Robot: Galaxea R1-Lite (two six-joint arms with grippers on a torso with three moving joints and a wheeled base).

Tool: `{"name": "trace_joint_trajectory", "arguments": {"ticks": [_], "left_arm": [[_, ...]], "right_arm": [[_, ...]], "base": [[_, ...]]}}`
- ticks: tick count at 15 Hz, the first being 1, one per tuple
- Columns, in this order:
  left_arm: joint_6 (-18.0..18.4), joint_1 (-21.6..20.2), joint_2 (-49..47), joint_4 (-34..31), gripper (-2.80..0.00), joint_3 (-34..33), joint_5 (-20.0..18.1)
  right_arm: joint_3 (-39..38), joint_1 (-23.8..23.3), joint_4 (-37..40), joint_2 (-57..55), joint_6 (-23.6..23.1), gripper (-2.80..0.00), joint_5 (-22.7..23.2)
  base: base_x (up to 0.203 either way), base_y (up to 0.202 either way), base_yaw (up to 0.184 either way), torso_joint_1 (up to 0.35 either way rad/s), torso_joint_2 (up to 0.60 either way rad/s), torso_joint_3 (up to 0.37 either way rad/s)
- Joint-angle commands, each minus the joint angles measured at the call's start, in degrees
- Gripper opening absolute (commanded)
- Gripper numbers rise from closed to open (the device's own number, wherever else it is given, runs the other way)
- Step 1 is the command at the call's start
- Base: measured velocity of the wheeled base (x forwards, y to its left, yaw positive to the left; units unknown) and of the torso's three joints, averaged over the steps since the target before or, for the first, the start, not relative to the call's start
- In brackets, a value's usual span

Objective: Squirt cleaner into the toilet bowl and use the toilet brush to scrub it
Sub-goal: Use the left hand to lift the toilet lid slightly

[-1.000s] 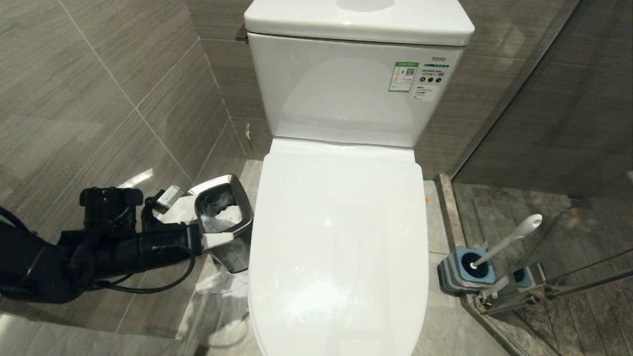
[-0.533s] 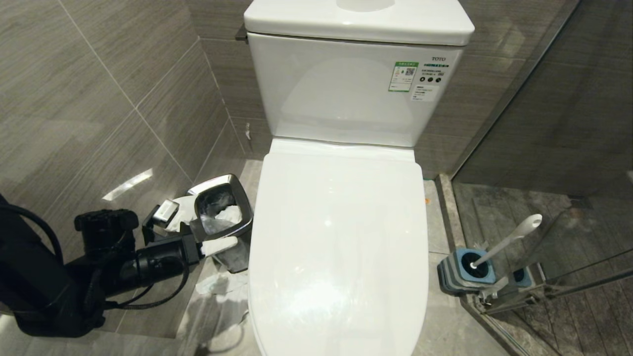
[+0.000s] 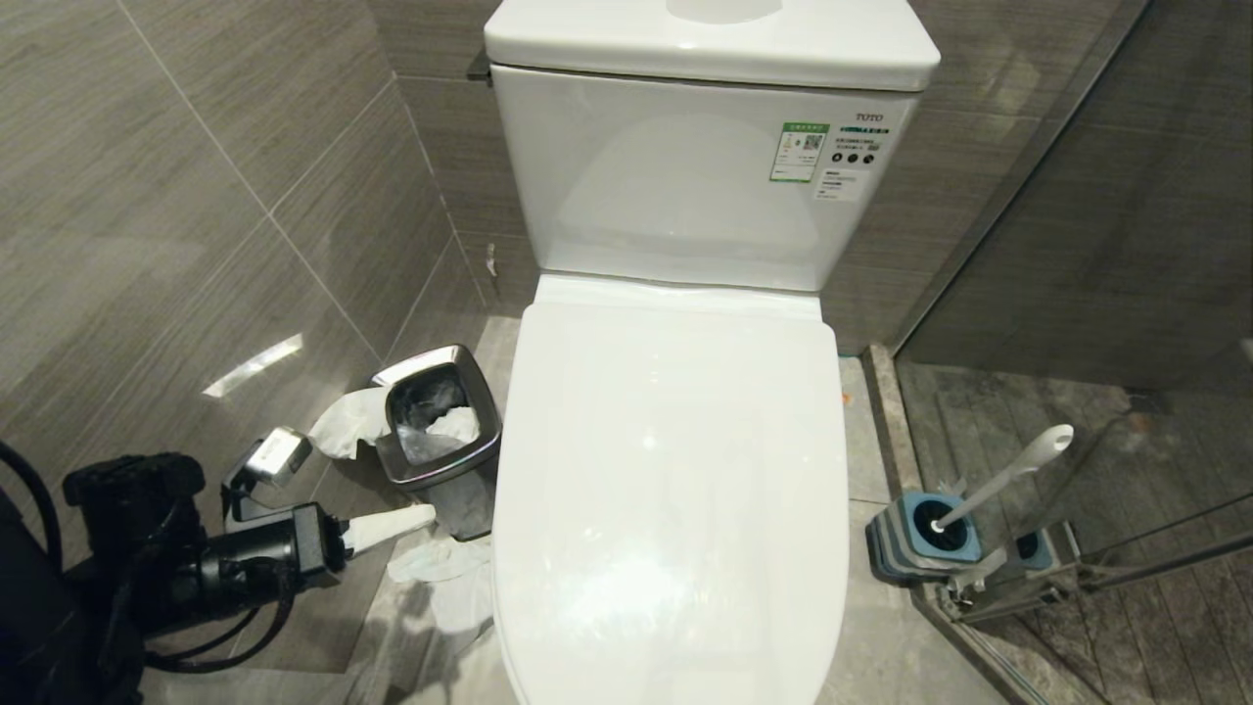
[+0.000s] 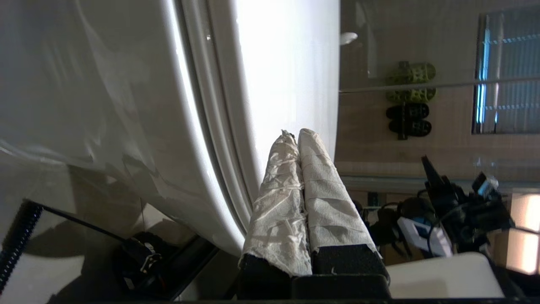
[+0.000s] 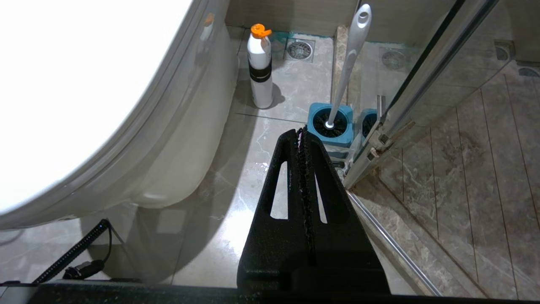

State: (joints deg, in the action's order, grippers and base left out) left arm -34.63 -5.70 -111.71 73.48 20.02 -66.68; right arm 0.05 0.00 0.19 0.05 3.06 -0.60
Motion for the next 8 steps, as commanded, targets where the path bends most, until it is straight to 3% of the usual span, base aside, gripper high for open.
{"name": "trace_joint_trajectory", "arguments": {"ticks": [1,5,8], "left_arm": [[0.2,-2.2,-0.6,4.9,-2.80,-2.9,-1.6],[0.1,-2.3,-1.2,7.7,-2.80,-7.2,-5.9],[0.2,-1.9,-5.3,11.3,-2.80,-9.5,-6.8]], "right_arm": [[0.0,0.0,0.0,0.0,0.0,-2.80,0.0],[0.0,0.0,0.0,0.0,0.0,-2.80,0.0],[0.0,0.0,0.0,0.0,0.0,-2.80,0.0]], "base": [[0.000,0.000,0.000,0.000,0.00,0.000],[0.000,0.000,0.000,0.000,0.00,0.000],[0.000,0.000,0.000,0.000,0.00,0.000]]}}
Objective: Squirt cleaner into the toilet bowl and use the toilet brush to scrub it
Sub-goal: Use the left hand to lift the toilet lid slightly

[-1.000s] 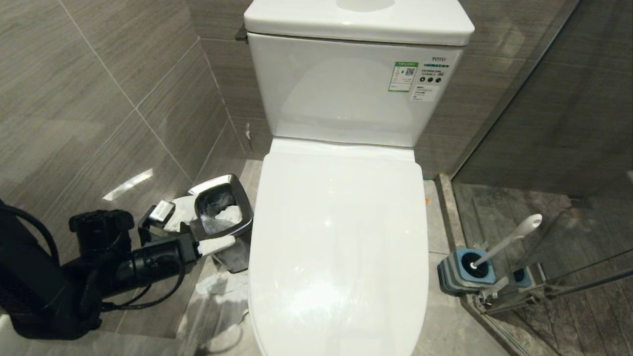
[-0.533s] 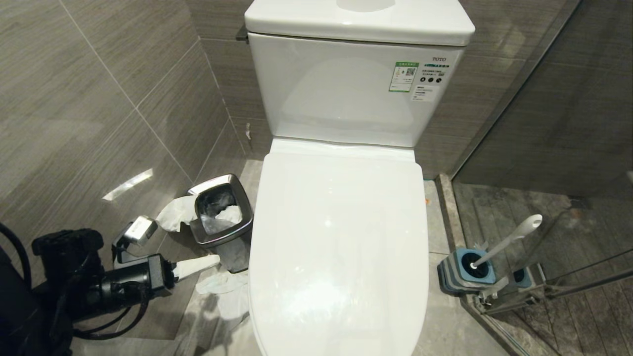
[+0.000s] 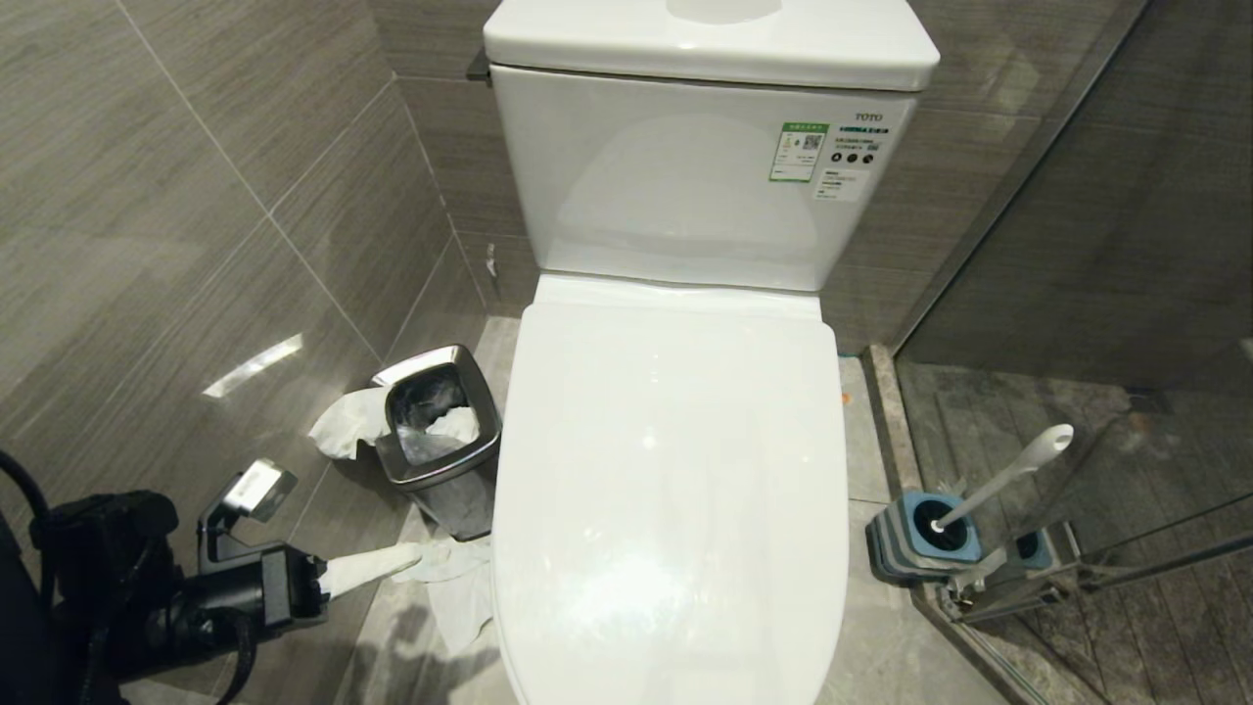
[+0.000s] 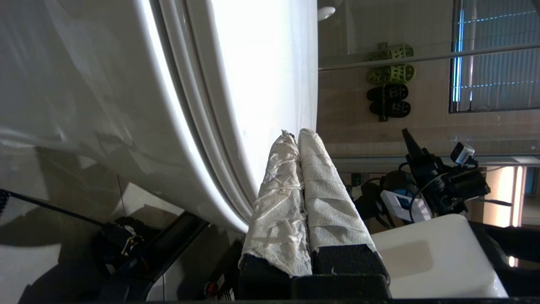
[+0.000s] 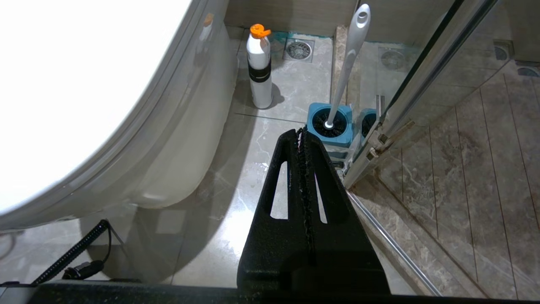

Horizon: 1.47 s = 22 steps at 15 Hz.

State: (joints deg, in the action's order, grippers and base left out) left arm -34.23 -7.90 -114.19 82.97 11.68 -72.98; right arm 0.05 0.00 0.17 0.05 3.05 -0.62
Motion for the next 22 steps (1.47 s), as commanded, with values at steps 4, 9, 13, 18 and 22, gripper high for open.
{"name": "trace_joint_trajectory", "arguments": {"ticks": [4,9,13,18,22], "left_arm": [[6.2,1.1,-10.7,4.6,0.00,-2.2,-1.6],[10.6,2.5,-13.1,4.7,0.00,-4.7,-3.2],[10.6,4.0,-13.0,4.7,0.00,-5.9,-3.4],[10.7,6.8,-12.4,4.7,0.00,-6.1,-3.3],[10.4,7.5,-11.8,4.7,0.00,-6.3,-3.2]], "right_arm": [[0.0,0.0,0.0,0.0,0.0,-2.80,0.0],[0.0,0.0,0.0,0.0,0.0,-2.80,0.0],[0.0,0.0,0.0,0.0,0.0,-2.80,0.0],[0.0,0.0,0.0,0.0,0.0,-2.80,0.0],[0.0,0.0,0.0,0.0,0.0,-2.80,0.0]], "base": [[0.000,0.000,0.000,0.000,0.00,0.000],[0.000,0.000,0.000,0.000,0.00,0.000],[0.000,0.000,0.000,0.000,0.00,0.000],[0.000,0.000,0.000,0.000,0.00,0.000],[0.000,0.000,0.000,0.000,0.00,0.000]]}}
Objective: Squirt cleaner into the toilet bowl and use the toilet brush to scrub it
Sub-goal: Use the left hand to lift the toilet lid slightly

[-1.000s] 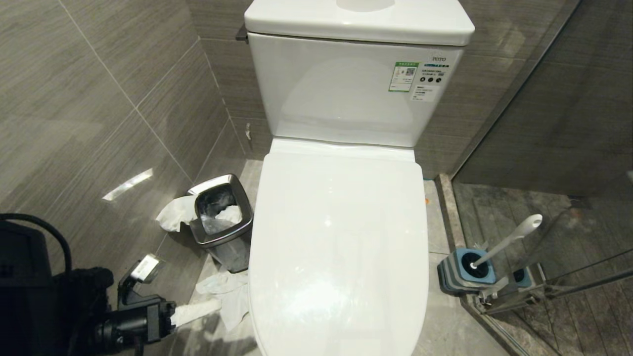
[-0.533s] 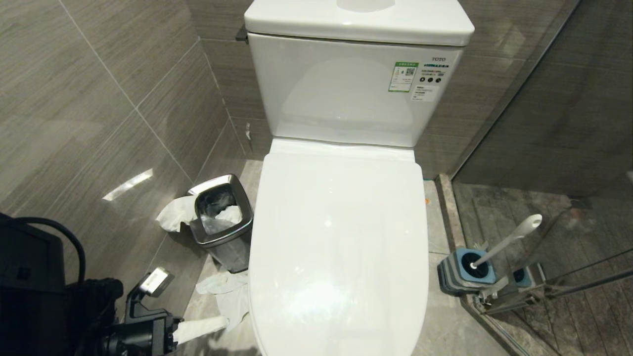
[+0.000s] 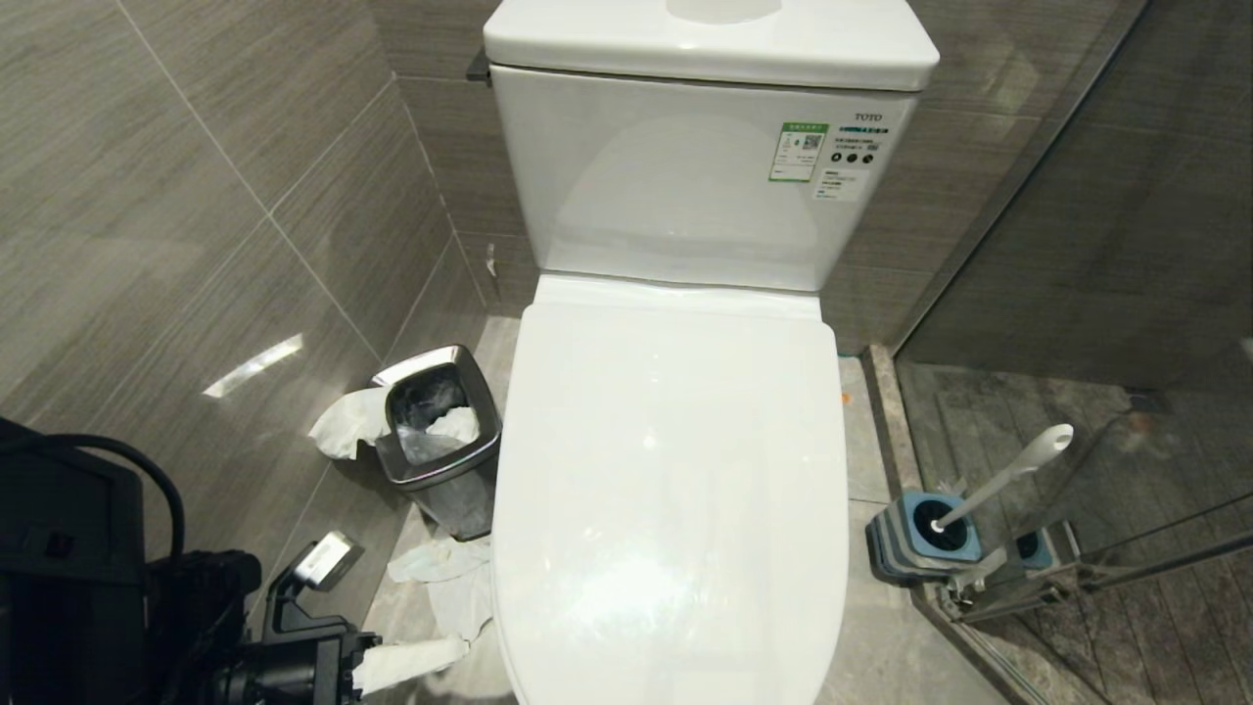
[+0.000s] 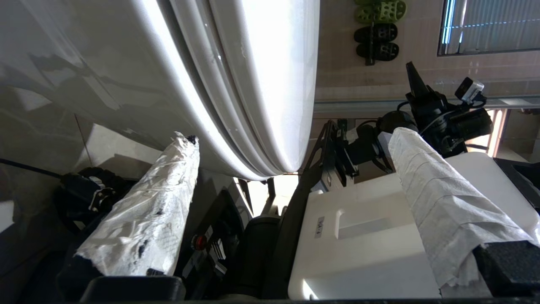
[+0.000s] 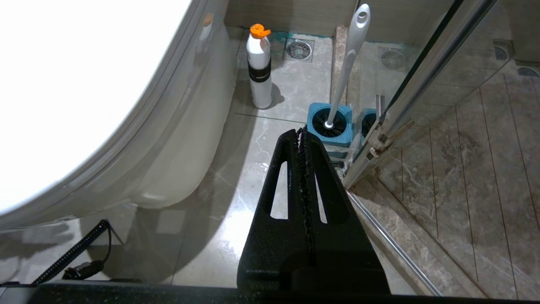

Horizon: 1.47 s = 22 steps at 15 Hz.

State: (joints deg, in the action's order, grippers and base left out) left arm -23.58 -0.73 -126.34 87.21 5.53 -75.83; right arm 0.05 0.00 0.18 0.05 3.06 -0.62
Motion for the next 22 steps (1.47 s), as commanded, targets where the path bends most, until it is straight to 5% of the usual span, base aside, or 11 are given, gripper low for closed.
{"name": "trace_joint_trajectory", "arguments": {"ticks": [1,18,22], "left_arm": [[-0.3,0.4,0.2,0.5,0.00,-0.3,-0.3],[-0.9,4.1,0.0,0.5,0.00,1.0,0.6],[-0.9,6.0,0.6,0.5,0.00,2.0,3.3]], "right_arm": [[0.0,0.0,0.0,0.0,0.0,-2.80,0.0],[0.0,0.0,0.0,0.0,0.0,-2.80,0.0],[0.0,0.0,0.0,0.0,0.0,-2.80,0.0]], "base": [[0.000,0.000,0.000,0.000,0.00,0.000],[0.000,0.000,0.000,0.000,0.00,0.000],[0.000,0.000,0.000,0.000,0.00,0.000]]}}
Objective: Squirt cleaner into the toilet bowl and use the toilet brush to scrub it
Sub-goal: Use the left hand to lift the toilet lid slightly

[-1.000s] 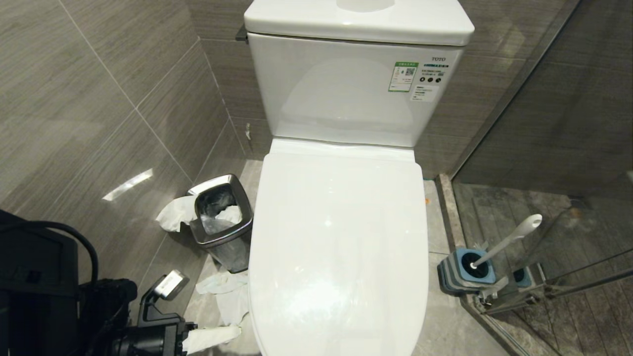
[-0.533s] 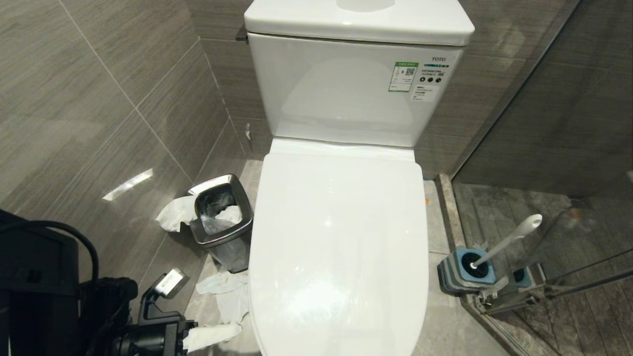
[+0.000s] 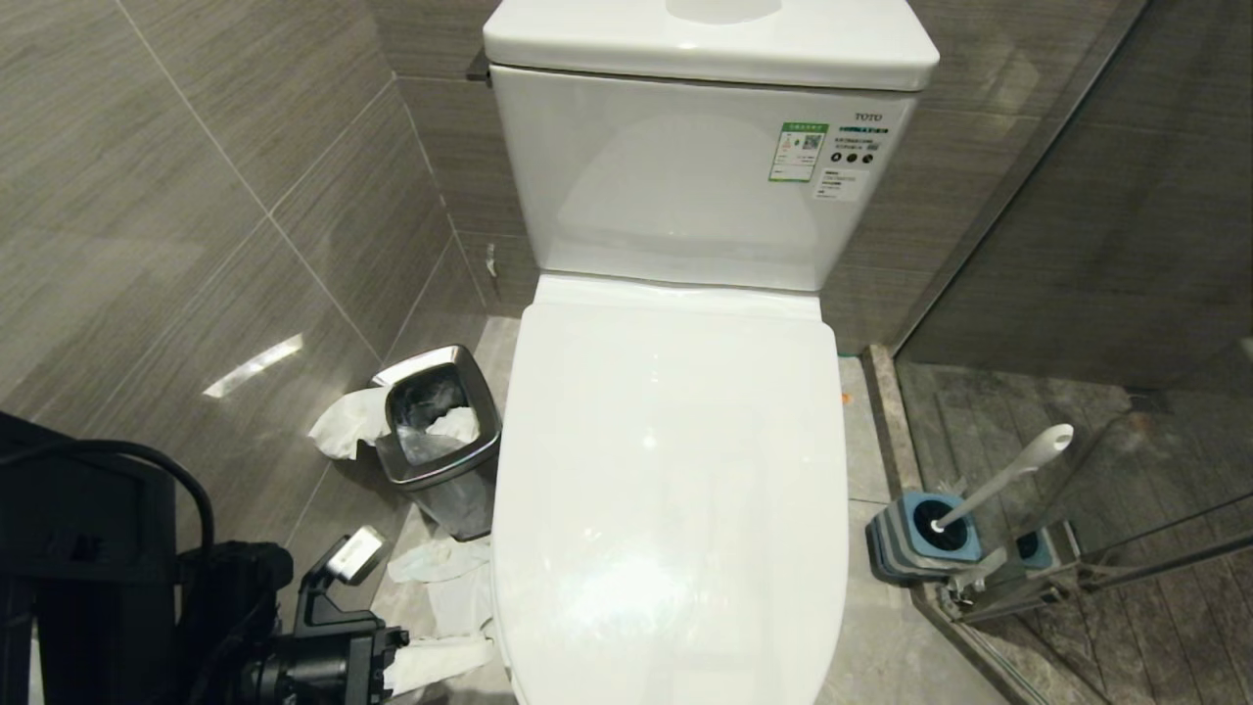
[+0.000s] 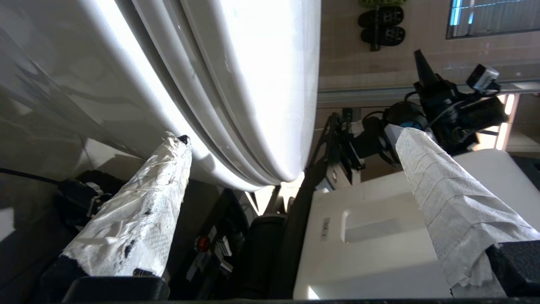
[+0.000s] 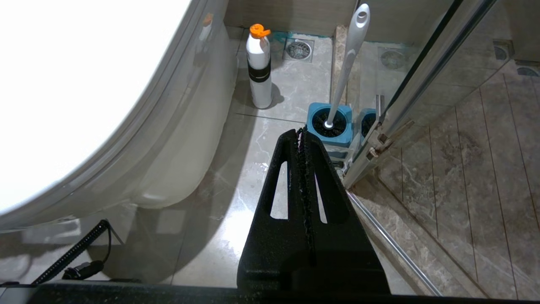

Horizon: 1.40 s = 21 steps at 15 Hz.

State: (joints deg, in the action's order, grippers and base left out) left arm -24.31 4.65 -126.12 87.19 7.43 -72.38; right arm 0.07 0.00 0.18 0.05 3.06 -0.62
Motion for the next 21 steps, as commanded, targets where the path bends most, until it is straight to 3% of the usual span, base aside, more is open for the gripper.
{"name": "trace_joint_trajectory", "arguments": {"ticks": [1,7,16,19,21], "left_arm": [[-0.2,0.8,0.6,0.5,0.00,0.0,0.0],[-0.2,2.6,1.3,0.5,0.00,-0.1,2.9],[-0.1,8.6,4.1,0.5,0.00,0.1,13.7],[-0.4,11.2,4.1,0.5,0.00,0.0,13.9],[-2.7,12.7,4.0,0.5,0.00,0.2,13.9]], "right_arm": [[0.0,0.0,0.0,0.0,0.0,-2.80,0.0],[0.0,0.0,0.0,0.0,0.0,-2.80,0.0],[-0.1,0.0,0.0,0.0,0.0,-2.80,0.0],[0.0,0.0,0.0,0.0,0.0,-2.80,0.0],[0.0,0.0,0.0,0.0,0.0,-2.80,0.0]], "base": [[0.000,0.000,0.000,0.000,0.00,0.000],[0.000,0.000,0.000,0.000,0.00,0.000],[0.000,0.000,0.000,0.000,0.00,0.000],[0.000,0.000,0.000,0.000,0.00,0.000],[0.000,0.000,0.000,0.000,0.00,0.000]]}}
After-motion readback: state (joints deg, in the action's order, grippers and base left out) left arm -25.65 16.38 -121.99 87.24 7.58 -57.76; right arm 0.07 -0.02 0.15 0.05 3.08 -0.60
